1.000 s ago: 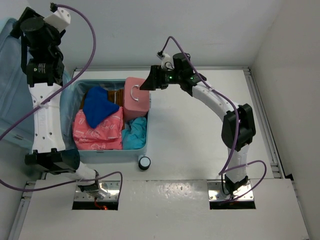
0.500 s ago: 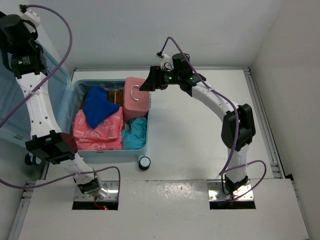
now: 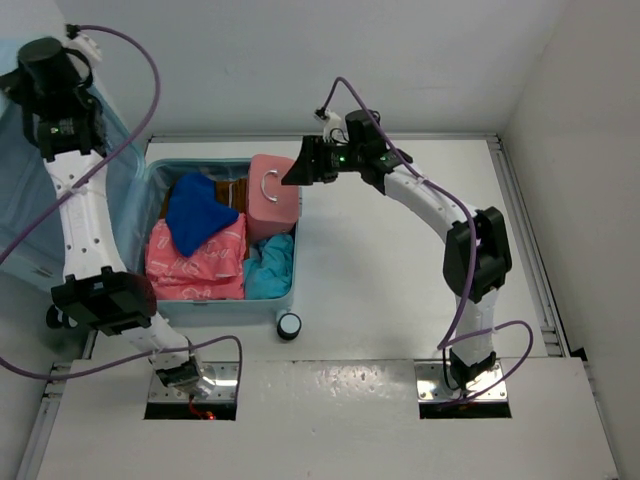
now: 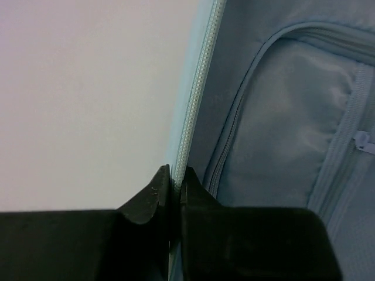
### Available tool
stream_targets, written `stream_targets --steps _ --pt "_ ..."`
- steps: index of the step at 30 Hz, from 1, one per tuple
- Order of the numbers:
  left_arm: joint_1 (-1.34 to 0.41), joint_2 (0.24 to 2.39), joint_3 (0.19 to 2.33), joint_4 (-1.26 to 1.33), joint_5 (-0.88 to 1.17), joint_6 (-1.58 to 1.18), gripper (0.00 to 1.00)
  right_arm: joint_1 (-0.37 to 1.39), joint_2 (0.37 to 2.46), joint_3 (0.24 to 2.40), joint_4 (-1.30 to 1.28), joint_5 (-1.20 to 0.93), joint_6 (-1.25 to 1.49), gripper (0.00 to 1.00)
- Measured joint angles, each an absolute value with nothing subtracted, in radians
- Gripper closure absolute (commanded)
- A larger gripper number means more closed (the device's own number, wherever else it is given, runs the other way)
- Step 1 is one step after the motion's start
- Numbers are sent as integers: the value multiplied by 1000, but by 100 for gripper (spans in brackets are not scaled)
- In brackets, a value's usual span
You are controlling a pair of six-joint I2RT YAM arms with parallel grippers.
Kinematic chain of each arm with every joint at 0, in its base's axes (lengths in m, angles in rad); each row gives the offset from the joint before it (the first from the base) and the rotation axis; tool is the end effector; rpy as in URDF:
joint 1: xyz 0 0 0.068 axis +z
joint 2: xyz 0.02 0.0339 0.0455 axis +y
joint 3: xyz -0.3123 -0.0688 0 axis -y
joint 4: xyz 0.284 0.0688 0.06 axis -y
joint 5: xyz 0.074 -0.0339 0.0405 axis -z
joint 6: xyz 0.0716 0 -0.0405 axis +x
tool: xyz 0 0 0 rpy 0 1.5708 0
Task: Pack the luggage
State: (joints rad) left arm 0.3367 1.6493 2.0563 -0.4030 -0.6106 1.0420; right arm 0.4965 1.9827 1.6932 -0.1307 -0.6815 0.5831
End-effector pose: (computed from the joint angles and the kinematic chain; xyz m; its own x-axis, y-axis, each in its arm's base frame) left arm 0.3774 0.1756 0.5929 -0.6991 0.5048 -0.5065 -0.4128 0.2934 0.8623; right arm 0.4645 0.3029 0.3232 -0.7816 0.0629 -0.6206 -0.5335 0.4483 0.7172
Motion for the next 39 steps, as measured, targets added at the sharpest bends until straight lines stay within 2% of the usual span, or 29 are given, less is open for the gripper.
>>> stream_targets --steps 5,6,8,9,10,12,13,16,20,23,26,28,31,35,36,39 --pt "76 1568 1996 -419 -719 1102 96 458 1963 1640 -137 -688 595 24" --pt "7 1559 1991 -427 -739 1106 88 445 1955 1626 -137 -690 601 24" --pt "-130 1555 1988 -436 -778 1094 63 420 1941 1603 -139 -693 611 24" --pt "-192 1558 1983 -440 -775 1076 50 407 1933 1592 -139 -695 618 24" --pt "-256 1565 1978 -442 -768 1055 27 397 1926 1582 -139 -699 627 24" --pt "-392 1595 1979 -439 -756 1017 4 372 1911 1560 -137 -712 648 24" --pt "-469 1617 1989 -441 -751 991 0 360 1904 1547 -133 -719 662 24" --pt "-702 1717 2086 -422 -724 921 0 336 1892 1514 -116 -737 706 24" --pt "-996 1883 2323 -371 -681 840 0 332 1891 1475 -94 -748 744 24" --pt "-1106 1900 2354 -252 -688 825 0 329 1887 1445 -105 -733 749 24" --pt "-1082 1870 2354 -119 -758 809 0 319 1863 1404 -126 -691 745 25" --pt "-973 1827 2354 -118 -806 740 0 305 1845 1388 -149 -650 736 28" --pt "-624 1709 2274 -183 -831 554 0 287 1825 1386 -189 -577 710 38" --pt "-129 1479 1942 -270 -849 385 5 285 1821 1392 -220 -525 680 58" --pt "-56 1414 1861 -303 -834 358 10 290 1823 1399 -236 -521 669 65" --pt "54 1275 1716 -345 -754 319 19 318 1845 1454 -273 -508 633 74"
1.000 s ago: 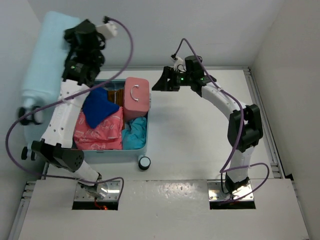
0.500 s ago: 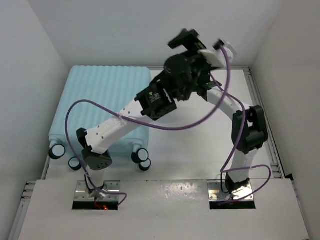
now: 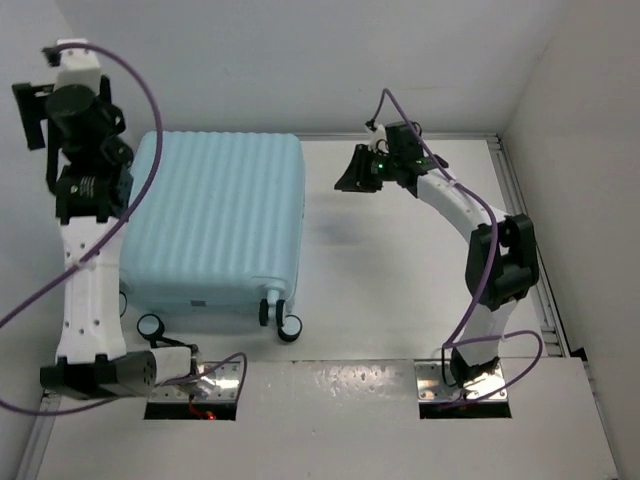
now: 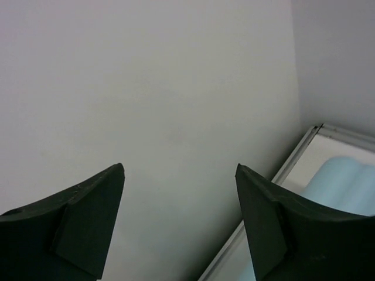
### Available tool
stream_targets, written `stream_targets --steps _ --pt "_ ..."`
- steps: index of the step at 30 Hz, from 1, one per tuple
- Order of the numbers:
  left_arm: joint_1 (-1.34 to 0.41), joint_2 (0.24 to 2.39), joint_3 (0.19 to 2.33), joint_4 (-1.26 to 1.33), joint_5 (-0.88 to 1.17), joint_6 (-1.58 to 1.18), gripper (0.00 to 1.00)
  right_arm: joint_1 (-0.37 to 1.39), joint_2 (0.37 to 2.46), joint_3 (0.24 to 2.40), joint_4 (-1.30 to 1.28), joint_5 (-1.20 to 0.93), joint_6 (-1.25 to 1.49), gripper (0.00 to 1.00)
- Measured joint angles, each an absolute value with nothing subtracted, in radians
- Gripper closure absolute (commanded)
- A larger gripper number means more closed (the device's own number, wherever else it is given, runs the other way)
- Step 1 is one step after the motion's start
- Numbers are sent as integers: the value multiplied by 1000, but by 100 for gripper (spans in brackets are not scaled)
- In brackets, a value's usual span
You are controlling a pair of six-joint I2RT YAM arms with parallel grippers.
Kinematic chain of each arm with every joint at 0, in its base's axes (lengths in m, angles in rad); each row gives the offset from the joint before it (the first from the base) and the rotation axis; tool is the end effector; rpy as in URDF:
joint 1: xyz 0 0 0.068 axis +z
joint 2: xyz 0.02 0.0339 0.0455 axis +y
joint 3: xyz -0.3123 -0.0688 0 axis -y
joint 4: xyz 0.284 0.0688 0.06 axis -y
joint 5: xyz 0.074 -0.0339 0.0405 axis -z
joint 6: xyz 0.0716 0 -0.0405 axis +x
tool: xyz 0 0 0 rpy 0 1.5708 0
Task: Pack the luggage
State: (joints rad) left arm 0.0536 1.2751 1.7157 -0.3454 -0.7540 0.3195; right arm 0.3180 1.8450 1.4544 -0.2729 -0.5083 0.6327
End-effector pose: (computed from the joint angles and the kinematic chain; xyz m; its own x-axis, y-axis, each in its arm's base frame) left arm 0.2829 0.0643 0.5996 -0.1359 0.2220 -0.9655 -0.7129 0.6548 0.2509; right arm 0.4618 0.1887 0.2774 -0.8486 0.2645 -0.4581 -0.1681 0.6863 0.7076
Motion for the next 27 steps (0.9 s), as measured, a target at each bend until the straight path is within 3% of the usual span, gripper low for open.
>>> stream_targets --steps 5,9,13,17,23,27 --pt "328 1200 1624 -500 -522 260 32 385 1867 1538 -312 -515 551 81" --pt "590 1272 1582 -641 -265 226 40 423 1863 1538 -331 -547 473 81" --pt "733 1406 1456 -739 -28 250 46 427 1798 1464 -352 -585 382 76" --pt "733 1437 1292 -817 93 317 50 409 1654 1359 -361 -651 280 66" --pt "706 1362 1161 -767 166 424 52 363 1374 1250 -377 -787 142 65" --pt "591 1292 1084 -740 196 431 55 388 1219 1248 -464 -868 17 72"
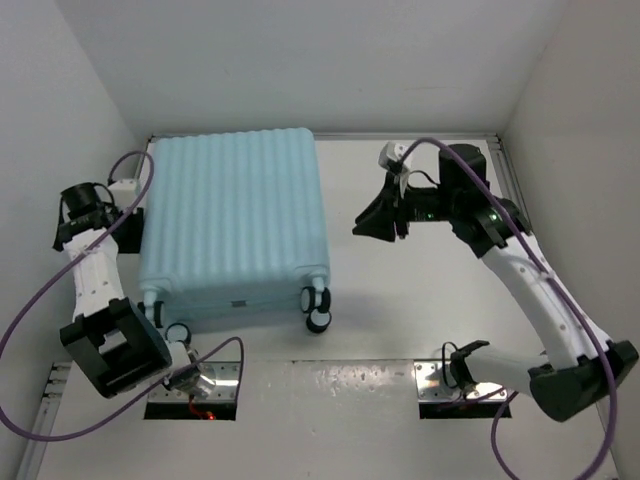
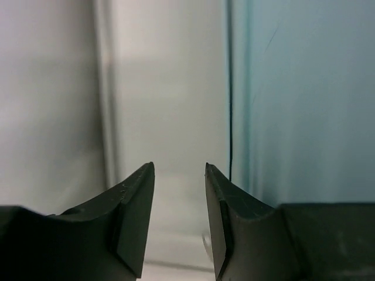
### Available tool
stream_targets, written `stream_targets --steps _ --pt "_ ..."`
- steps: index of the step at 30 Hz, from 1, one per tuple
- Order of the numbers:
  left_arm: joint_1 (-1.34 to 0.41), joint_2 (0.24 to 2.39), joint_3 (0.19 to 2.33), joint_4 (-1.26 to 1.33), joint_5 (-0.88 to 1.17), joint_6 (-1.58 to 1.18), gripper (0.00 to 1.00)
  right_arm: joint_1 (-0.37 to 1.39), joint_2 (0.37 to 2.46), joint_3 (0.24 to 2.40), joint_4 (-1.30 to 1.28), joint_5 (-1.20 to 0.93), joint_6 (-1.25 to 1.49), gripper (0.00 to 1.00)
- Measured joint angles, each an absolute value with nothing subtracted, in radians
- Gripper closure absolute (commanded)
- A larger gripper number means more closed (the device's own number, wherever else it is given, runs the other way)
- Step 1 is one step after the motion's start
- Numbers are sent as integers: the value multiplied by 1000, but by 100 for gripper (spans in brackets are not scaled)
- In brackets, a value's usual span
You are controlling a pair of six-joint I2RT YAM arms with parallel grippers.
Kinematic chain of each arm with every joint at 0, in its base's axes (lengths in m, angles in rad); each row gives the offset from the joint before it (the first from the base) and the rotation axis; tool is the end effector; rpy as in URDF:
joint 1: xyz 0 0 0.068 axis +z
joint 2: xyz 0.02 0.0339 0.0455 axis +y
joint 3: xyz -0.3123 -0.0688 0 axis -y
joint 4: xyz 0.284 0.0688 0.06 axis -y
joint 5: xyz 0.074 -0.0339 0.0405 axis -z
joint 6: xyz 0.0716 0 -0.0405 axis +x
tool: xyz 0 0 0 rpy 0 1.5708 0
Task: Pack the luggage
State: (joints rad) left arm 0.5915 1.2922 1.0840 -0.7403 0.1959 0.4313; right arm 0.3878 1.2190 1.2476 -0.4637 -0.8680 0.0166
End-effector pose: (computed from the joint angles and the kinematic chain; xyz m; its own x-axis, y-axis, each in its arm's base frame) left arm 0.2638 0.1604 0.2966 -0.8020 -0.0447 -0.5956 -0.1293 0.9865 0.1000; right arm 0.2604 0.1654 0.4241 -0.4048 -0.1538 -0.9014 -0.8784 0.3393 0.3366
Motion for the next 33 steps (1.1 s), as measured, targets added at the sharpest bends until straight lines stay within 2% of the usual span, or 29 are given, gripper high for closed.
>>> stream_targets --steps 3,7,9,15,16,19,23,28,33 --pt "464 1271 1065 -691 212 345 53 427 1135 1238 -573 -904 -85 73" --pt "155 1299 1098 -553 206 187 51 495 1026 1130 -693 -873 -252 73" --pt "6 1366 1152 -497 213 97 50 521 994 1060 -727 -834 -291 73" --pt "-277 1636 1341 -381 280 -81 43 508 1028 984 -754 -655 -240 85" --pt "-299 1658 1356 -369 299 -105 39 501 1034 984 -765 -637 -220 89" --pt "-327 1658 1350 -340 357 -191 28 490 1034 980 -776 -568 -166 92" --pt "-297 1567 1299 -278 370 -258 21 530 1031 958 -785 -434 -122 93" --pt "-268 1472 1281 -223 337 -270 21 537 1052 950 -848 -327 -85 95" --pt "-257 1475 1269 -225 371 -241 21 411 1058 949 -874 -300 -106 96"
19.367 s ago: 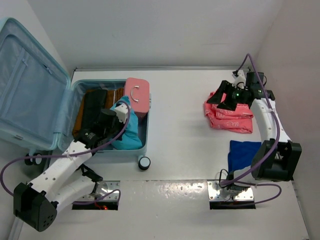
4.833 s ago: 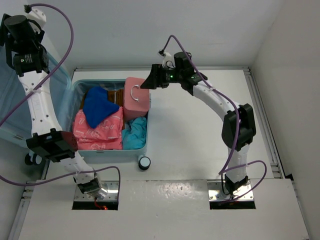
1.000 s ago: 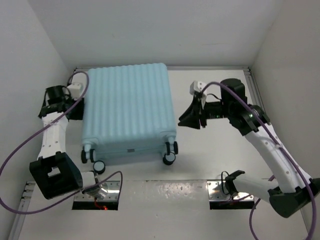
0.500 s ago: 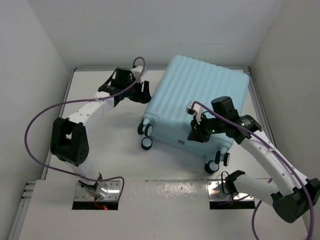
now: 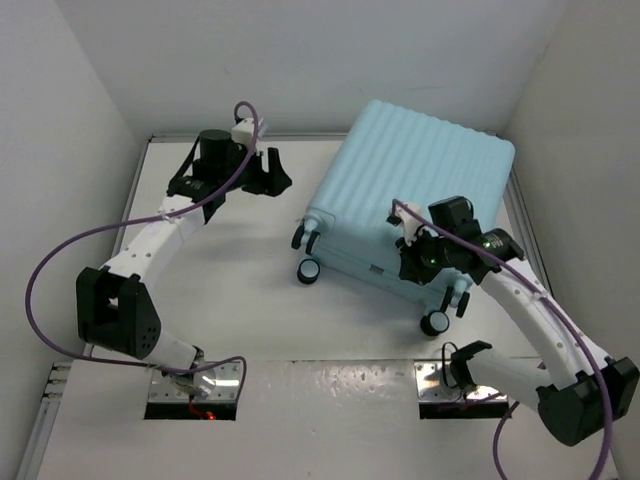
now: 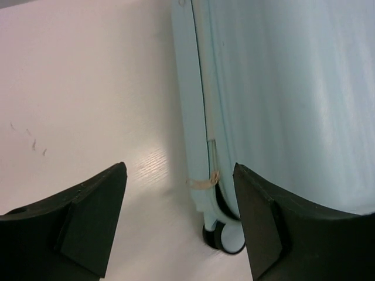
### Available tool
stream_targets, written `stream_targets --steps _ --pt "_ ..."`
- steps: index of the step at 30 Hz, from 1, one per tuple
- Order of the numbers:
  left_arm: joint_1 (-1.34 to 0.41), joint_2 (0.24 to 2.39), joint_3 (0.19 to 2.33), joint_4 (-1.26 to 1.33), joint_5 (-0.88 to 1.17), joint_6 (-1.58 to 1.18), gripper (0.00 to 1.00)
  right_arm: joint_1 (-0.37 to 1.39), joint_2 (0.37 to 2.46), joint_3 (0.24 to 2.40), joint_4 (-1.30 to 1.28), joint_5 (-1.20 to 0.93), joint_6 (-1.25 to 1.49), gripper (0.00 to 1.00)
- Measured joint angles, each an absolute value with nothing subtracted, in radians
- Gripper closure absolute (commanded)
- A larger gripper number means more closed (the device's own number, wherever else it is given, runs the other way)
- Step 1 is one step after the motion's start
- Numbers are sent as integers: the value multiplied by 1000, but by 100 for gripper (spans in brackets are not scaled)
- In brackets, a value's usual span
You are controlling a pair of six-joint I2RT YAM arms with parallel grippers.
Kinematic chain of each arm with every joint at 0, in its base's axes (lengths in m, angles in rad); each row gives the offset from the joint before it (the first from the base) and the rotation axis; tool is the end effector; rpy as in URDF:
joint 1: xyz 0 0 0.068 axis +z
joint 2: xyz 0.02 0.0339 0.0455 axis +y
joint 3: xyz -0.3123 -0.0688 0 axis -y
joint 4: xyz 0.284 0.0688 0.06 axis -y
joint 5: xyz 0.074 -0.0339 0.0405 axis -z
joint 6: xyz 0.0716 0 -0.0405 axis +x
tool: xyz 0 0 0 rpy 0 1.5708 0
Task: Pack the luggage
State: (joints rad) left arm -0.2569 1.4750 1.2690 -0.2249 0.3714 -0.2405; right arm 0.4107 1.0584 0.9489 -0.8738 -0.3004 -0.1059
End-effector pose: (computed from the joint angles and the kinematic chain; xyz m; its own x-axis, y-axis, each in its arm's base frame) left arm 0.3883 -0.1289 0.3662 -0.5247 -0.0916 -0.8463 0.4435 0.8192 -0.3636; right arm 0.2067 0.1131 0.2958 -0.7026 -0.4161 -0.5772 -0.6094 0.7706 0.1863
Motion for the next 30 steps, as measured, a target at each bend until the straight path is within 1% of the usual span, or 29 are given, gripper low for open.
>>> stream_targets --steps 4,7,9,10,11,13,14,15,17,18,22,23,24,27,30 --pt "-268 1461 1218 -219 380 -192 21 239 1108 950 -937 -264 -152 96" --pt "-270 1458 1184 -213 384 -177 21 93 1174 958 -941 -195 -183 96" --pt "-266 1459 1177 -204 387 -173 21 -18 1237 1008 -936 -171 -202 96" --pt "-261 1466 1179 -193 392 -173 20 -80 1272 1036 -928 -152 -208 94" --pt "-255 1480 1191 -185 402 -173 20 -131 1304 1059 -919 -145 -215 94" --pt "-241 1532 1236 -171 420 -175 21 -213 1350 1085 -882 -102 -221 89" --pt "-235 1568 1268 -172 422 -178 21 -251 1363 1085 -863 -101 -222 89" --pt "-234 1614 1314 -169 419 -184 21 -274 1367 1085 -861 -101 -226 87" --pt "-237 1699 1394 -166 402 -190 21 -293 1349 1075 -850 -122 -230 82" --pt "-244 1738 1431 -165 382 -193 23 -296 1328 1066 -843 -147 -233 80" --pt "-308 1892 1595 -167 299 -209 23 -288 1172 1008 -808 -256 -231 72" --pt "-326 1932 1639 -156 284 -215 24 -282 1132 997 -801 -273 -223 68" --pt "-340 1977 1693 -157 274 -225 24 -276 1097 989 -793 -287 -209 66" --pt "-359 2157 1926 -137 274 -276 26 -266 1040 987 -780 -318 -169 64" --pt "-342 2336 2135 -83 284 -328 33 -277 1019 982 -764 -352 -133 62"
